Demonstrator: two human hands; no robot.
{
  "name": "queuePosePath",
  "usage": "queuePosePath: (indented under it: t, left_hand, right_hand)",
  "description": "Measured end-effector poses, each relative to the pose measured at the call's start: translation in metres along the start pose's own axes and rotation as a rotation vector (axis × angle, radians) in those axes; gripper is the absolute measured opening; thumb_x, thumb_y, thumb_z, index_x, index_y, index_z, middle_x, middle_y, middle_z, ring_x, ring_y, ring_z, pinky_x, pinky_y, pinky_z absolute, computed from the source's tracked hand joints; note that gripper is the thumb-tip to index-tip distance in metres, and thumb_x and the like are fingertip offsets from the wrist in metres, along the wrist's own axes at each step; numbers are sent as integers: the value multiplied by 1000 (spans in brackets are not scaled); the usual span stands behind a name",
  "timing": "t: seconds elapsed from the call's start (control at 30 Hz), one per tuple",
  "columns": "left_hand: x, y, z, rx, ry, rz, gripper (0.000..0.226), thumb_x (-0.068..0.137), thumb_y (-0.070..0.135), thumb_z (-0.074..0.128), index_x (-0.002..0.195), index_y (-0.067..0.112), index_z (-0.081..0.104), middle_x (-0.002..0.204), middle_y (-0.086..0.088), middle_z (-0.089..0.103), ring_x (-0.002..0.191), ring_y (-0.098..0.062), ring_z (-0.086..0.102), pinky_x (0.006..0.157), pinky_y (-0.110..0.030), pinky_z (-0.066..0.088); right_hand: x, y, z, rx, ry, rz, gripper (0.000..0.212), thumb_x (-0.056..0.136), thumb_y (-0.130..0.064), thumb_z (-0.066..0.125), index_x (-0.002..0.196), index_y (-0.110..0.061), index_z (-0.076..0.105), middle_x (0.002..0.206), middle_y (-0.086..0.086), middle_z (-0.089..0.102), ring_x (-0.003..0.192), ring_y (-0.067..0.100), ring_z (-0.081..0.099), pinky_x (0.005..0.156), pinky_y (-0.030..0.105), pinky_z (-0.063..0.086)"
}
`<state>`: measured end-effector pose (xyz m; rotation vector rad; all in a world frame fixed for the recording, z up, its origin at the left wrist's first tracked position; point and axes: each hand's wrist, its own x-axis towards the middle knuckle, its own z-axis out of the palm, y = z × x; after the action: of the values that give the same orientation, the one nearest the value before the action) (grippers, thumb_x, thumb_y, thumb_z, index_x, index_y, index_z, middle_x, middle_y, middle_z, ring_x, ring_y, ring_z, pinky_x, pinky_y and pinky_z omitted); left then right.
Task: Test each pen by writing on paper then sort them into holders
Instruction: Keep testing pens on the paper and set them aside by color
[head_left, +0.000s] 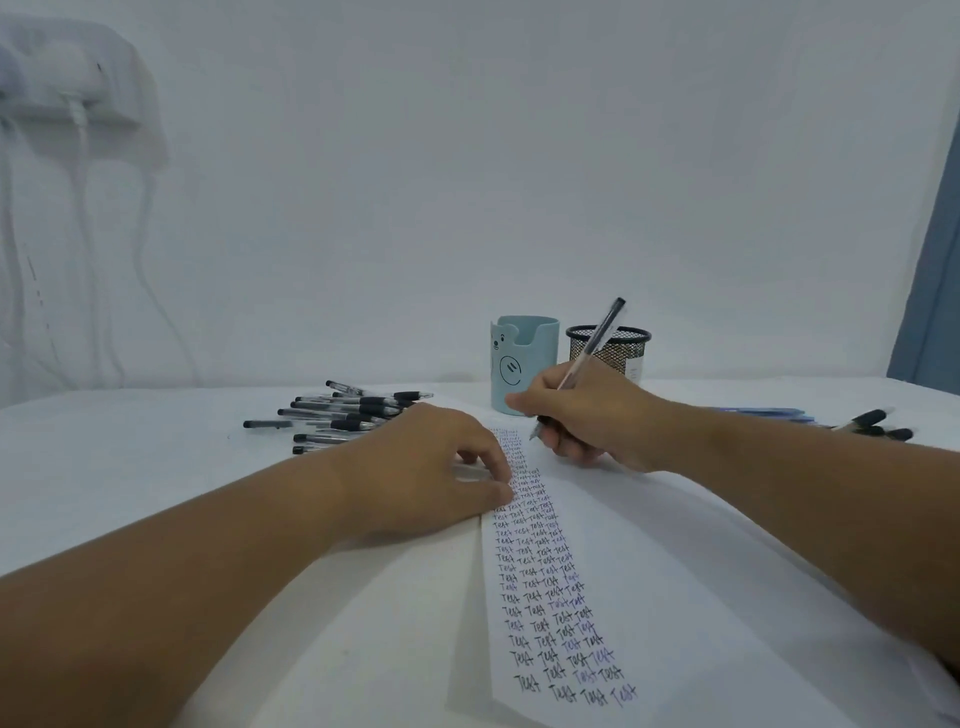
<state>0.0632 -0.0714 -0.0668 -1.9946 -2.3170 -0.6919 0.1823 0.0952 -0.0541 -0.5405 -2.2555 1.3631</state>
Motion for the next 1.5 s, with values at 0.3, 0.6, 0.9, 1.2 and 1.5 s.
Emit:
queuePosePath:
  t: [0.3,0.6,0.9,1.2,1.5]
  left_hand:
    - [3,-5,2,79,16,87,18,89,47,69,101,34,75,103,24,68,104,8,57,100,-25,45]
    - [3,-7,1,24,0,38,15,86,49,71,96,40,75,103,28,68,105,10,58,101,-27,46]
    - [2,-6,1,9,-5,33,14,87,46,72,98,38,76,104,26,69,106,10,57,102,-25,45]
    - [3,-6,1,-8,-9,14,17,85,50,71,98,40,75,105,28,68,108,10,57,103,-30,46]
    - [1,-5,1,-23,-13,14,16,85,48,72,98,39,76,105,27,68,107,10,58,104,-29,46]
  right_hand:
    - [-1,16,8,-85,50,-126,43,84,-9,76,54,-15,46,48,7,56,45,14,50,48,20,42]
    - [-3,16,9,-226,63,-180,37,81,-3,67,53,-14,46,49,6,58,42,10,44,44,13,36]
    - [-2,16,9,-274,23,-191,33,79,-4,67,52,-13,50,49,2,58,54,14,50,52,20,41]
    - [-1,16,8,-294,33,-219,33,80,-5,67,52,-13,51,49,0,59,51,10,48,50,17,39]
    - [0,19,7,-280,44,-241,35,79,-4,66,52,-16,47,49,1,56,54,15,50,53,22,39]
